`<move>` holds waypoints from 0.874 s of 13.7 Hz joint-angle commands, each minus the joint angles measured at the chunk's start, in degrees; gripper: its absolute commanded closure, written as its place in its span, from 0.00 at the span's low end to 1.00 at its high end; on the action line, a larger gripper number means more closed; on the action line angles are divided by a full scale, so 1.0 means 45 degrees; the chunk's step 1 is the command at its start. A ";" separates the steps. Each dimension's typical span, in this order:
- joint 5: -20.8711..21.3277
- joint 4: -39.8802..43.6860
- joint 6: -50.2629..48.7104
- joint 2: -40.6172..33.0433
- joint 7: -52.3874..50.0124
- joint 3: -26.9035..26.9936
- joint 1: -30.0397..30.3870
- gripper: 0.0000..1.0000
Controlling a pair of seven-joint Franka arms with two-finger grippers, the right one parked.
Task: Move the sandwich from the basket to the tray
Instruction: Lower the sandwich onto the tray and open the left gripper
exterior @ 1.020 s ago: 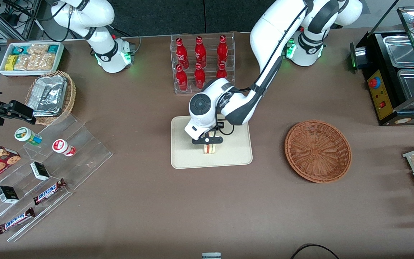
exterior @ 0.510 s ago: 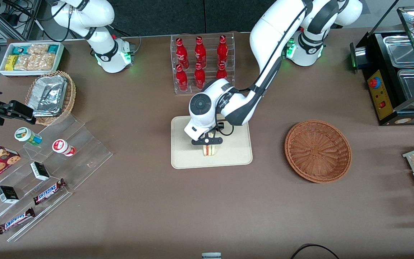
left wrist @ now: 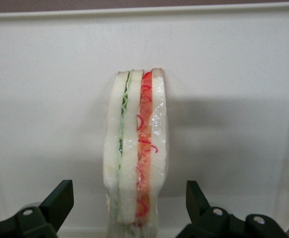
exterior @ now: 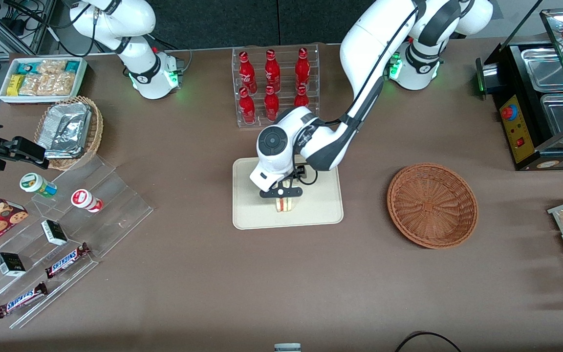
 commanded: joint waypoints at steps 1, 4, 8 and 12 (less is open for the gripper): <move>0.0209 0.0155 -0.0334 -0.0384 -0.0038 0.0188 -0.0028 0.00; 0.0676 0.0175 -0.1175 -0.0696 0.0603 0.0325 0.0012 0.00; 0.0560 0.0037 -0.1643 -0.1302 0.1368 0.1222 0.0012 0.00; 0.0017 -0.0313 -0.1761 -0.2374 0.1796 0.2431 0.0051 0.00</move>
